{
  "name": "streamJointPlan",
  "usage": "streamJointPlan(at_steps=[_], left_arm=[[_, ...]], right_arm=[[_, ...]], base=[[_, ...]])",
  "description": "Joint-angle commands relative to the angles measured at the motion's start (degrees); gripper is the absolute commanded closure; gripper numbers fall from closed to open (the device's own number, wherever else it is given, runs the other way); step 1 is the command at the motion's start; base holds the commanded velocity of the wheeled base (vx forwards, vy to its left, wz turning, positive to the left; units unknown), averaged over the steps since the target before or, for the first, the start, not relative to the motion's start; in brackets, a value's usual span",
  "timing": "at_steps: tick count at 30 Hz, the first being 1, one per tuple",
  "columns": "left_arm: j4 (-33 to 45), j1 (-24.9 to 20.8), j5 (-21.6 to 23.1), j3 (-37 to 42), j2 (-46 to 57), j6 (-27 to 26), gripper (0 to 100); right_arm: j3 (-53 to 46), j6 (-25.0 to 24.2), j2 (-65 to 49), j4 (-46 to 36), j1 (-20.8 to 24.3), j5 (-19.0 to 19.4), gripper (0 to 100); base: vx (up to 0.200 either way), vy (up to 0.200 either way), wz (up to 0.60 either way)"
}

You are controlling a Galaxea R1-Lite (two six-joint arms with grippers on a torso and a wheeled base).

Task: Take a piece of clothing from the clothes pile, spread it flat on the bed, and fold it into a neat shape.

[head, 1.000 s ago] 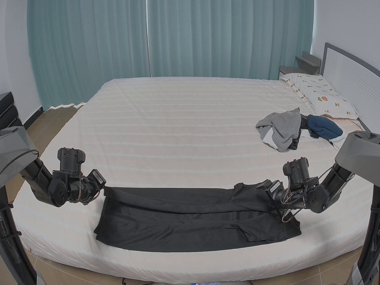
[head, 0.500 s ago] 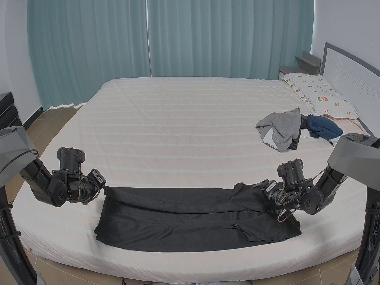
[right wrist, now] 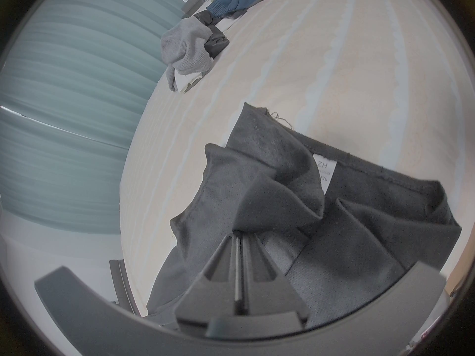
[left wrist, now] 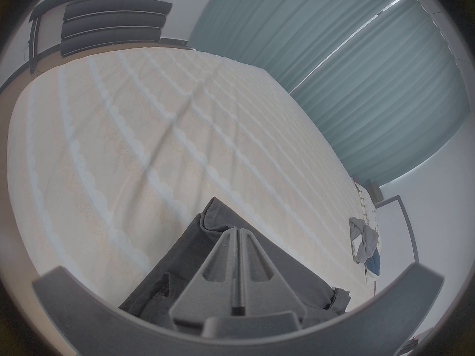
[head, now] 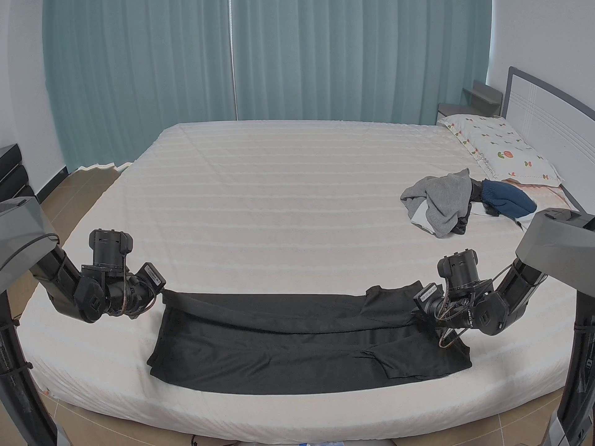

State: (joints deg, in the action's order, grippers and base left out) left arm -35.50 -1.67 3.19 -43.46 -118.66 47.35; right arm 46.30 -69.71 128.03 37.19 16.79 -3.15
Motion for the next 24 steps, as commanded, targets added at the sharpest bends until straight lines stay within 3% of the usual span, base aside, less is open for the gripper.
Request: streamJointPlan(at_steps=[1,9,13,21,24], left_arm=[[0.43,-0.09,-0.03,-1.89,0.19,-0.06,100],[4.3,0.44,-0.12,-10.94,-0.52,-0.15,100],[5.09,1.14,-0.21,-16.92,-0.52,0.02,100],[4.74,1.23,-0.47,-13.93,-0.43,-0.24,100],[4.3,1.76,-0.38,-9.1,0.19,-0.59,100]], right_arm=[[0.81,0.27,-1.38,0.07,-0.53,-0.02,100],[8.72,3.7,-2.69,-0.1,-2.72,-0.11,100],[15.84,8.01,-1.99,-0.1,-4.22,-0.02,100],[12.06,11.26,-2.08,0.07,-3.78,0.07,100],[6.79,12.75,-3.31,0.69,-3.51,0.16,100]], base=[[0.0,0.0,0.0],[0.0,0.0,0.0],[0.0,0.0,0.0],[0.0,0.0,0.0],[0.0,0.0,0.0]])
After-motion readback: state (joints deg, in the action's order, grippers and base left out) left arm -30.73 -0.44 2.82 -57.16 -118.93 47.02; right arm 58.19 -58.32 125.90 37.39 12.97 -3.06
